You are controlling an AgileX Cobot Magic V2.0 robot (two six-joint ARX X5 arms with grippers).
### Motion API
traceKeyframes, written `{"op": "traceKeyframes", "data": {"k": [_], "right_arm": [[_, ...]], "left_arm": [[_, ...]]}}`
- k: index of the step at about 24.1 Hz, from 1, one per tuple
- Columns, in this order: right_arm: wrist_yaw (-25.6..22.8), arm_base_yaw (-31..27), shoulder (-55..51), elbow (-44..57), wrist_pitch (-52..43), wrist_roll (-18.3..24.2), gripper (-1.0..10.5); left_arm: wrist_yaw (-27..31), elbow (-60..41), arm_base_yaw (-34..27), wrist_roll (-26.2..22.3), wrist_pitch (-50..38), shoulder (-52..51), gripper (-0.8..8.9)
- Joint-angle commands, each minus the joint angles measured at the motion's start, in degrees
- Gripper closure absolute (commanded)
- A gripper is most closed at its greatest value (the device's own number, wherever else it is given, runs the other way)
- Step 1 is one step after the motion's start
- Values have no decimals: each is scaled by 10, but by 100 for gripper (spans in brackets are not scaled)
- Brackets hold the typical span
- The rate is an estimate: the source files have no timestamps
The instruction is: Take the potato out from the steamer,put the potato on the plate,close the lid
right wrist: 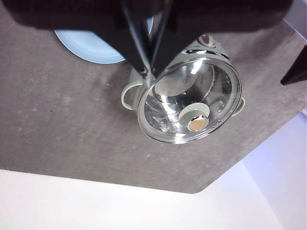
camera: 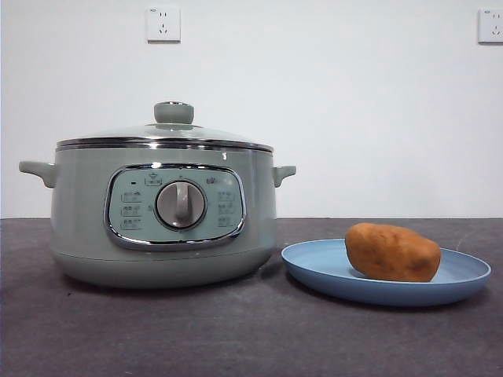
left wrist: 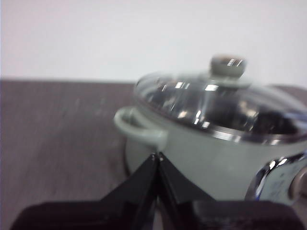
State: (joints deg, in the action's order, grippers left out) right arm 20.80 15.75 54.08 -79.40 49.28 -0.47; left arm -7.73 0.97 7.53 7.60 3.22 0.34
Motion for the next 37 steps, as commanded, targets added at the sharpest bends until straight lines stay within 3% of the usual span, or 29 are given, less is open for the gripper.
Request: {"op": "traceKeyframes", "data": {"k": [1,7,37], "right_arm": [[-2,0,0,-1,-3,1,947],[-2,0,0,-1,-3,1,947],[-2,0,-2,-1,23,3,947]], "left_arm": [[24,-8,-2,25,31,-2,817],[74,-8,-2,54,76,-2,817],[75,-8,-2,54,73,-2,817]]}}
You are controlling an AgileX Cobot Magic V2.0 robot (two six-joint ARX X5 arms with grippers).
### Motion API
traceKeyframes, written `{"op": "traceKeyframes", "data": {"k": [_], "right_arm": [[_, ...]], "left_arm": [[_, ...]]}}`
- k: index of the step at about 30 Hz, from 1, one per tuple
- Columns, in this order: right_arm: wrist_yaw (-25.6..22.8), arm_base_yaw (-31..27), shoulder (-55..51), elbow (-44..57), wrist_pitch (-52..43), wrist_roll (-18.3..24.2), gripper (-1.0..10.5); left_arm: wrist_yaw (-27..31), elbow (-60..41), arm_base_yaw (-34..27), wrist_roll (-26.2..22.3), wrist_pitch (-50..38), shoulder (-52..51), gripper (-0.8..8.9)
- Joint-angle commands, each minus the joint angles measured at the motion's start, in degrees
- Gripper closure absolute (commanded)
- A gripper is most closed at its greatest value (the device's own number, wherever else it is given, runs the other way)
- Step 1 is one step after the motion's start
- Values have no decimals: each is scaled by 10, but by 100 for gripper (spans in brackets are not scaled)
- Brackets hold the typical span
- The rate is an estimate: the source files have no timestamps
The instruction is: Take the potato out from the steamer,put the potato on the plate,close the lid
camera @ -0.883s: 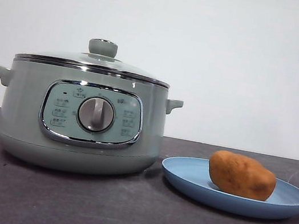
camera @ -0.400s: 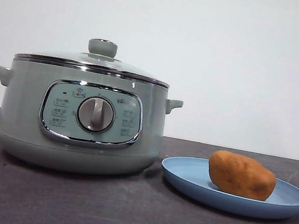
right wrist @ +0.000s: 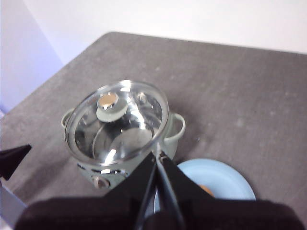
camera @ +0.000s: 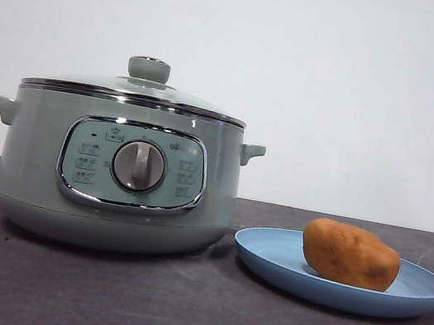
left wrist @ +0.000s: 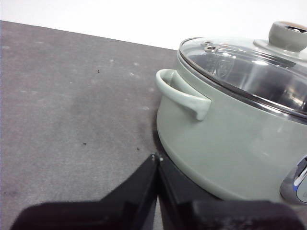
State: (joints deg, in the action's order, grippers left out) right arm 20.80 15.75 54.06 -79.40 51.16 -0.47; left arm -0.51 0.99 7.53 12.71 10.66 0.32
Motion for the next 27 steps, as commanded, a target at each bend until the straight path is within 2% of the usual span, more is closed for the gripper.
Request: {"op": "traceKeyframes", "data": {"k": [1,5,9,12,19,27], "right_arm": [[-2,0,-2,-1,9,20,947],[-33,-24,-2,2,7,51,947],[-27,-80,-8,42,-35,50,947],[-27,-117,-35,108,-87,32,947],[-27,-188,-159,375,-297,-4,947],[-32,-206,-309,651,-494,-63,947]], "left_arm": [[3,-8,-2,2,-1,-1,817],[3,-8,-2,2,-1,-1,817],[3,-8,-2,2,-1,-1,817],[3,-8,-2,2,-1,-1,817],[3,-8,-2,2,-1,-1,817],[3,-8,-2,2,-1,-1,817]]}}
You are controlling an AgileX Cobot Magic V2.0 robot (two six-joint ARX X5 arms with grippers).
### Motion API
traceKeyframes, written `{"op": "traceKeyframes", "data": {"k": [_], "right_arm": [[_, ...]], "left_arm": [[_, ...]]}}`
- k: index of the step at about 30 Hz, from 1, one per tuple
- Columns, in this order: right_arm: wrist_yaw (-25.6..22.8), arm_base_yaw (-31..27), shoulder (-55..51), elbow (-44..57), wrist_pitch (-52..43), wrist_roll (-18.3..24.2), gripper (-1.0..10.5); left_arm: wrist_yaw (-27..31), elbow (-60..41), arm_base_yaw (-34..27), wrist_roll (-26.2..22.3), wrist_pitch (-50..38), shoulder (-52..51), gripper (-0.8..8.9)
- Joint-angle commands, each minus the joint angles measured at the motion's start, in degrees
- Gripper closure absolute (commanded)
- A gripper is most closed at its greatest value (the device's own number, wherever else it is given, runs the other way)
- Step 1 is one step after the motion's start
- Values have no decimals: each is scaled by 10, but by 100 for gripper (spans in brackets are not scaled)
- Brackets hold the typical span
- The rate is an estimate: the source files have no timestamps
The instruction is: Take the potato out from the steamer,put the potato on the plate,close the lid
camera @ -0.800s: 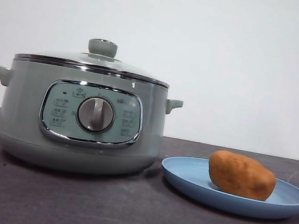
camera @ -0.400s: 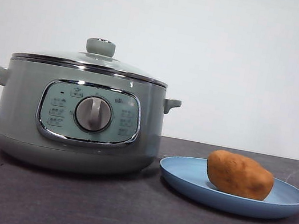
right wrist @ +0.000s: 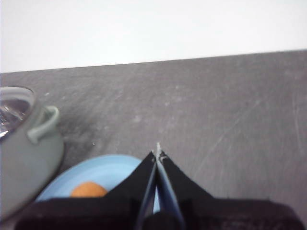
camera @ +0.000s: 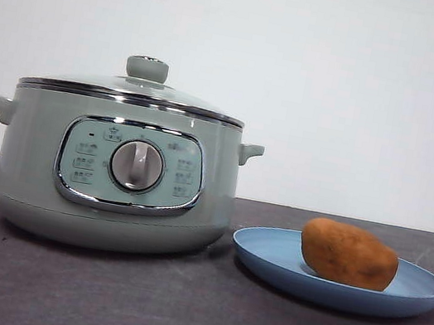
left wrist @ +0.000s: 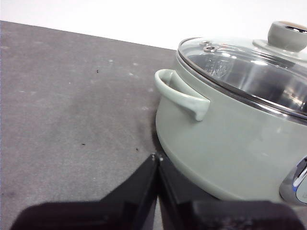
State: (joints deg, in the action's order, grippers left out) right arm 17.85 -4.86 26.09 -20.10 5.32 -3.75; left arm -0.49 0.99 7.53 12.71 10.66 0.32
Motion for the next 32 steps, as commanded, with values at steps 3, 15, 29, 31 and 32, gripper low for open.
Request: {"op": "traceKeyframes", "data": {"k": [3,15,29,31,32], "right_arm": [[-2,2,-80,118,-51,-57,947],[-77,23,-203,192,-16,-95,947],[-122,43,-260,197,50,-91,947],[-122,43,-260,197,50,-99,947],[-123,43,-260,197,50,-99,947]], "left_arm": [[3,-8,-2,2,-1,-1,817],[3,-8,-2,2,-1,-1,817],[3,-8,-2,2,-1,-1,817],[3,-8,-2,2,-1,-1,817],[3,-8,-2,2,-1,-1,817]]}}
